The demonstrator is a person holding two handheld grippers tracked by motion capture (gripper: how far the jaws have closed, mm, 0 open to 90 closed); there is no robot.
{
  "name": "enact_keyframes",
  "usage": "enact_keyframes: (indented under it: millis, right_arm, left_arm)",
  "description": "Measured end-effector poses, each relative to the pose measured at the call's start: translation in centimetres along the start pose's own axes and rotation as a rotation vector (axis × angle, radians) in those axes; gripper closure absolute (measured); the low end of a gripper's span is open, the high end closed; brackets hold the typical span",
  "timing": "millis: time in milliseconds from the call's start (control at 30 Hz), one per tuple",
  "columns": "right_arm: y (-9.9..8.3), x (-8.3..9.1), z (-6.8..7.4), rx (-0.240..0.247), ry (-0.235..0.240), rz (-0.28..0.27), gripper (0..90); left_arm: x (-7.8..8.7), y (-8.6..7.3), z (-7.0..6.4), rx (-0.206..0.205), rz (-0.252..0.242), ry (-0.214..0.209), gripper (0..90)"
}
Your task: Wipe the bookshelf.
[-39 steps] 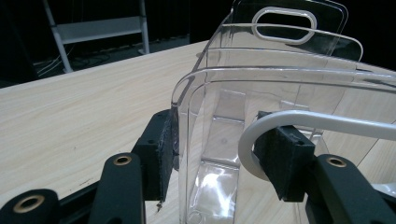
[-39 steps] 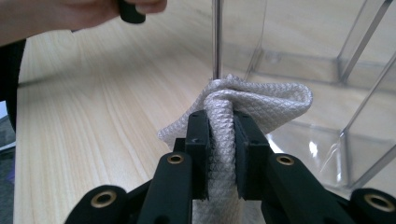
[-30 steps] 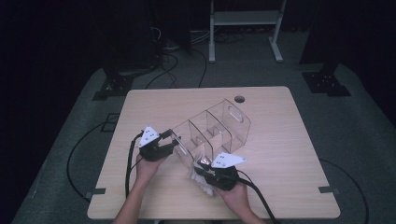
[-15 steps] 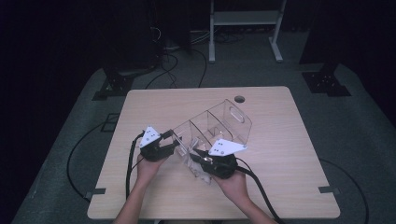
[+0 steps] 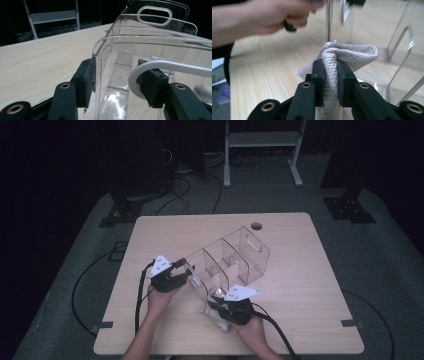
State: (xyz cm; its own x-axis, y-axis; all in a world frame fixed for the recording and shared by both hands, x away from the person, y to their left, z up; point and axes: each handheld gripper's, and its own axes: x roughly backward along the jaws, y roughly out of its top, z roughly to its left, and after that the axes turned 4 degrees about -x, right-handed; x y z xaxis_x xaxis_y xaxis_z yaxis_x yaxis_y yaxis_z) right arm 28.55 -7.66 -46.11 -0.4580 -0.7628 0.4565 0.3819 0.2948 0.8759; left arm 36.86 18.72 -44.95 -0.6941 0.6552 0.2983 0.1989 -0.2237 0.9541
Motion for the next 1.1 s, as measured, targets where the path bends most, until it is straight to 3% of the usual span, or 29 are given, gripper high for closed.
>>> enact_keyframes:
  millis: [233,400,667,900,1100]
  right_arm:
    - [-1.5,-1.9,-0.5,-0.022,0.007,0.086,77.5]
    - [-1.6,-1.9,-0.6,-0.034,0.018,0.088,77.5]
    - [-0.9,0.8,-0.8,-0.026,0.036,0.019,77.5]
    - [-0.7,3.6,-1.5,-0.028,0.011,-0.023,77.5]
    - [-0.8,5.6,-2.7,-0.033,-0.029,-0.032,77.6]
  left_arm:
    - [-0.2,-0.1,0.2,0.012,-0.012,0.004,48.2]
    - [0.0,-0.1,0.3,0.014,-0.008,0.005,47.2]
    - [1.3,0.2,0.1,-0.002,-0.008,0.025,43.3]
    - [3.3,-0.1,-0.8,-0.008,-0.004,0.015,40.8]
    - [4.8,-0.4,-2.5,-0.018,-0.002,-0.008,37.7]
